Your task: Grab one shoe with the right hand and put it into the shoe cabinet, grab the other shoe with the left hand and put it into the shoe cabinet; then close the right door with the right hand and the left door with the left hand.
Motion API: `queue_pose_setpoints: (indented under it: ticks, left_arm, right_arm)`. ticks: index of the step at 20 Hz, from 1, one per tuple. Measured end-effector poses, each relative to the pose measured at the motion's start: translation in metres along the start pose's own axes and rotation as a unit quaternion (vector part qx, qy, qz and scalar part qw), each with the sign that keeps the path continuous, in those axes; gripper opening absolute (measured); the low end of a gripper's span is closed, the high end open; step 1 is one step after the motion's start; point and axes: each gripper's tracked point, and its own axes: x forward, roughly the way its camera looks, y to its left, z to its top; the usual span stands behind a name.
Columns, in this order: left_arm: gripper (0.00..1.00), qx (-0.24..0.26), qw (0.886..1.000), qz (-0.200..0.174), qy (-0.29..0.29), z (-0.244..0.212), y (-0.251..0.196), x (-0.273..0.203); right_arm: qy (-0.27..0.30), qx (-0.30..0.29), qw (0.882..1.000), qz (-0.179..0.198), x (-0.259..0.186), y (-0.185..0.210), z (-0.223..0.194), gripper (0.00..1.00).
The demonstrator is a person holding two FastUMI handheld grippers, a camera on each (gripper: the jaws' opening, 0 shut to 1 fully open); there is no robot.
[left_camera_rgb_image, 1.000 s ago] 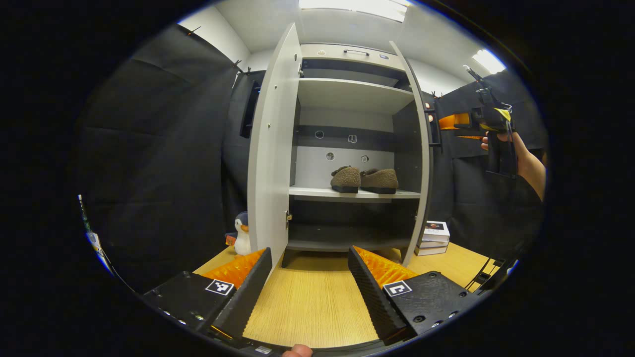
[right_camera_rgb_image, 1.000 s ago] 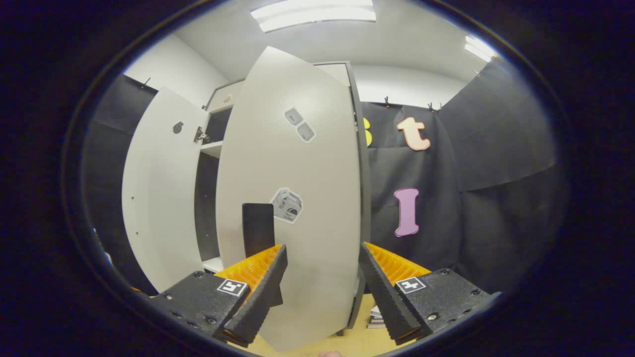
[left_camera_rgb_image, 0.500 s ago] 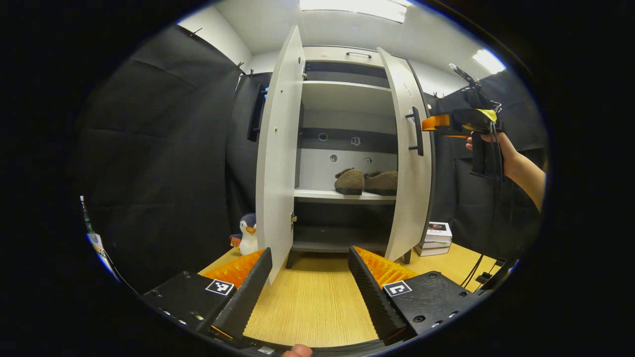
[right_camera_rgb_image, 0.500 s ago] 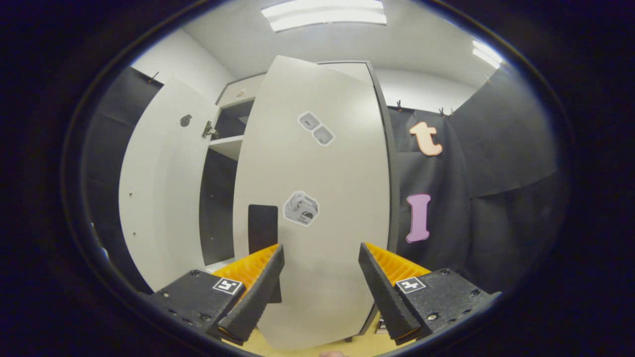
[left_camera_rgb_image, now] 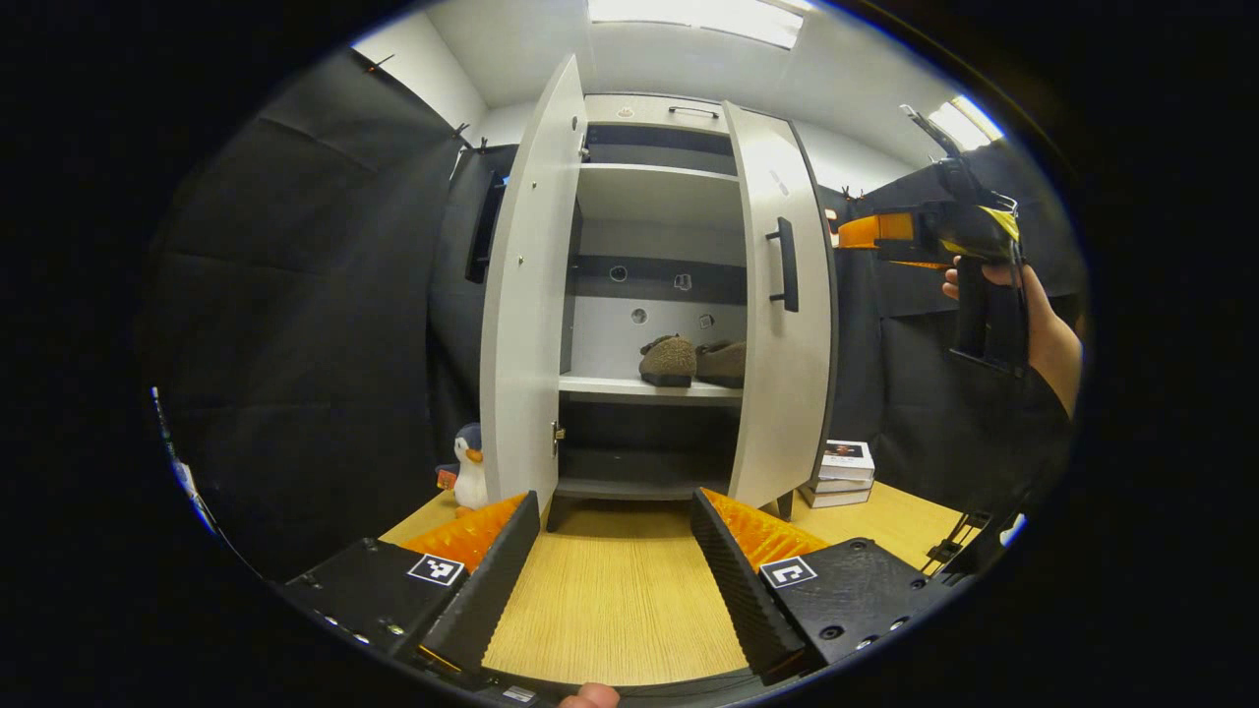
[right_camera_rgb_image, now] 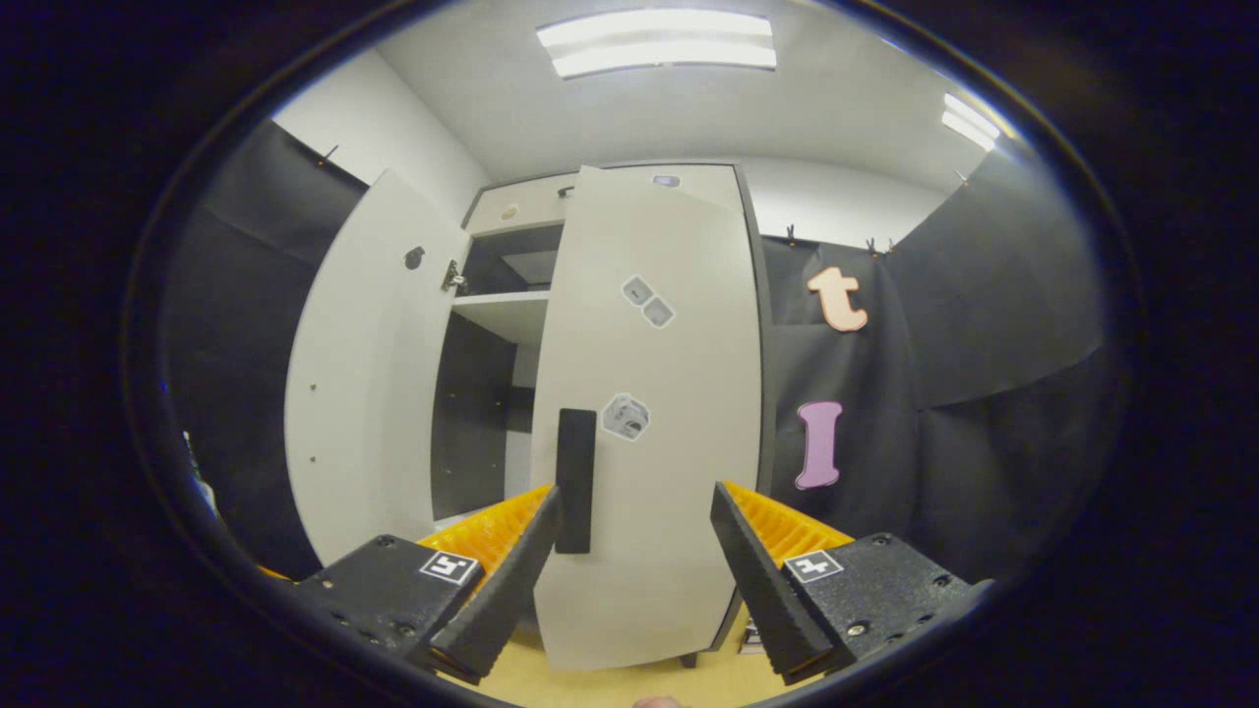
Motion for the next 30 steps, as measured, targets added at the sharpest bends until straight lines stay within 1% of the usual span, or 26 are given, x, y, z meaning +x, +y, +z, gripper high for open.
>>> queue_pose_setpoints:
  ticks: [5, 9, 12, 14, 18, 20, 23, 24, 25, 28, 29, 30]
  left_arm:
    - [0.93, -0.006, 1.0, -0.008, 0.0, 0.0, -0.004, -0.002]
    - [0.93, -0.006, 1.0, -0.012, -0.002, 0.0, -0.007, 0.0]
    - [0.93, -0.007, 1.0, -0.013, -0.004, 0.001, -0.007, 0.001]
    - [0.93, -0.006, 1.0, -0.013, -0.004, 0.001, -0.007, 0.001]
    - [0.93, -0.004, 1.0, -0.014, -0.002, 0.001, -0.006, 0.002]
    - [0.93, -0.007, 1.0, -0.014, 0.0, 0.0, -0.006, 0.002]
    - [0.93, -0.008, 1.0, -0.014, 0.002, 0.001, -0.006, 0.003]
    - [0.94, -0.011, 1.0, -0.014, 0.0, 0.003, -0.006, 0.003]
    - [0.94, -0.014, 1.0, -0.015, -0.002, 0.005, -0.006, 0.002]
    - [0.93, -0.017, 1.0, -0.011, -0.012, 0.019, -0.001, 0.006]
    - [0.93, -0.017, 1.0, -0.005, -0.018, 0.025, 0.004, 0.006]
    - [0.93, -0.019, 0.999, 0.0, -0.026, 0.034, 0.009, 0.006]
  right_arm:
    - [0.023, 0.022, 0.999, -0.018, -0.044, 0.016, -0.044, 0.97]
    - [0.042, 0.026, 0.997, -0.057, -0.068, 0.012, -0.083, 0.98]
    - [0.06, 0.038, 0.995, -0.071, -0.086, 0.014, -0.115, 0.98]
    - [0.083, 0.038, 0.993, -0.08, -0.097, 0.011, -0.138, 0.98]
    - [0.118, 0.054, 0.987, -0.099, -0.115, 0.001, -0.172, 0.98]
    - [0.121, 0.06, 0.985, -0.108, -0.123, -0.003, -0.182, 0.98]
    - [0.124, 0.054, 0.985, -0.111, -0.129, -0.002, -0.193, 0.98]
    - [0.125, 0.053, 0.985, -0.11, -0.131, -0.001, -0.195, 0.94]
    - [0.126, 0.053, 0.985, -0.109, -0.132, 0.0, -0.195, 0.99]
    - [0.121, 0.058, 0.985, -0.109, -0.131, 0.001, -0.191, 0.98]
    - [0.118, 0.056, 0.985, -0.11, -0.13, 0.002, -0.189, 0.94]
    - [0.118, 0.053, 0.985, -0.11, -0.129, 0.002, -0.189, 0.98]
